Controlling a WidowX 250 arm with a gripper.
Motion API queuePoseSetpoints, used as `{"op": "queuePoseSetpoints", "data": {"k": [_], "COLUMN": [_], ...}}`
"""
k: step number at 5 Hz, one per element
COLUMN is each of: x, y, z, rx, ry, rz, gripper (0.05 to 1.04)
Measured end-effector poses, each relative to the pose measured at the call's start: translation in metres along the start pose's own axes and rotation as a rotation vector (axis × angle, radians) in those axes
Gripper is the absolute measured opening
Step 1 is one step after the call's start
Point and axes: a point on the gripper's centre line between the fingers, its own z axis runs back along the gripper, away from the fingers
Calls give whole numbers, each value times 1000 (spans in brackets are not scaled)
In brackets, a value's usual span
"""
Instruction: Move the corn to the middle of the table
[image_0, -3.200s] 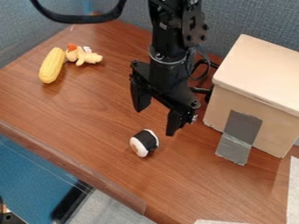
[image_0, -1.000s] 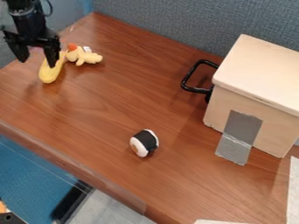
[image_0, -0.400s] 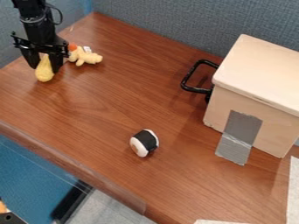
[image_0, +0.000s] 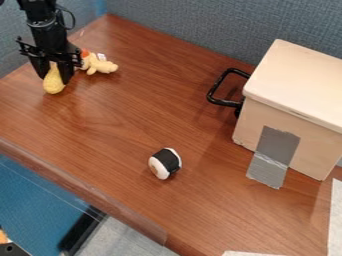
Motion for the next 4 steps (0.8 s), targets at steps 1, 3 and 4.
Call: {"op": "queuePoseSetpoints", "data": {"k": [1, 3, 4], "x": [-9, -39, -51], "y": [-22, -80, -104], "z": [5, 48, 48], "rx": [-30, -72, -106], "ry": [4, -78, -82], "rz": [-30, -114, -161], "gripper": [575, 575, 575]}}
